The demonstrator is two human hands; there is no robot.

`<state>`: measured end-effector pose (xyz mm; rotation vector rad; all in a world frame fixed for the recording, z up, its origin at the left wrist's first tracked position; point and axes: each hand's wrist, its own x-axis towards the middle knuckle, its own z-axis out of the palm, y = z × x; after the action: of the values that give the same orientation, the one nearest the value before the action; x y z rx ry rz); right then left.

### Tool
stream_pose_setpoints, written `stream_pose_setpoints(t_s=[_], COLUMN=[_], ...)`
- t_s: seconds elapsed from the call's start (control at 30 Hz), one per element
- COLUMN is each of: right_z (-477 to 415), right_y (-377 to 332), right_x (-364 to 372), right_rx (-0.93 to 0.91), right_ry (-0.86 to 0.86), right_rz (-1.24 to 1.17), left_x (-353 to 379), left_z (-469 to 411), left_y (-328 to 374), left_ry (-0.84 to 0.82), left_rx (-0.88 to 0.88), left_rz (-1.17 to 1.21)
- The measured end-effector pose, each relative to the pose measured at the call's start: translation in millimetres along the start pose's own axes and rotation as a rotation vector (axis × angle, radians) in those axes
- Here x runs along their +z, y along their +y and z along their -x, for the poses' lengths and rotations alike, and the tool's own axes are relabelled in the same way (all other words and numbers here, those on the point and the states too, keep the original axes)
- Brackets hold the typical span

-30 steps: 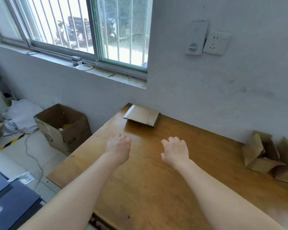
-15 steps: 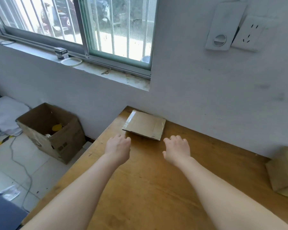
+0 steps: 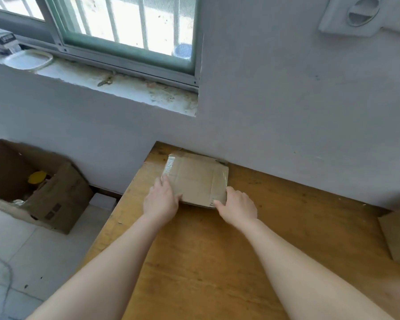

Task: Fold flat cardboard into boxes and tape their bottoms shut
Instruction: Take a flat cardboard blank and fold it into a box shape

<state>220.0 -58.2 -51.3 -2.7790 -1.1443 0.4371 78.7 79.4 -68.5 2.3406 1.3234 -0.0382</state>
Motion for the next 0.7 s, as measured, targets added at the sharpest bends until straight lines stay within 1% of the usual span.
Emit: stream_pose_setpoints(t_s=[0.17, 0.27, 0.37, 0.43, 0.5, 0.6, 0.7], right_z=[-15.0, -13.8, -5.6, 4.5, 18.7, 46.0, 75.1], right_y=[-7.4, -6.5, -4.2, -3.3, 0.8, 14.6, 30.4], right_x=[16.5, 21.6, 23.2, 23.2, 24.9, 24.7, 18.9], right_rx=[0.206, 0.298, 0.302, 0.301, 0.299, 0.302, 0.312], right_ry=[-0.075, -0.065, -0.009, 0.004, -0.008, -0.026, 0.048], right_rz=[-0.33, -0.48, -0.538, -0.529, -0.52, -0.586, -0.674], left_x=[9.9, 12.4, 14.3, 16.9, 19.7, 21.6, 24.0], left_z=[-17.7, -19.4, -9.3, 5.8, 24.8, 56.3, 87.5], left_y=[-3.4, -2.2, 2.7, 7.9, 12.7, 19.5, 30.6], left_ry=[-0.063, -0.081, -0.101, -0.1, -0.064, -0.036, -0.024], left_rx=[-0.145, -0.229, -0.357, -0.392, -0.426, -0.445, -0.423], left_rz=[0.24, 0.361, 0.505, 0.647, 0.803, 0.968, 1.029])
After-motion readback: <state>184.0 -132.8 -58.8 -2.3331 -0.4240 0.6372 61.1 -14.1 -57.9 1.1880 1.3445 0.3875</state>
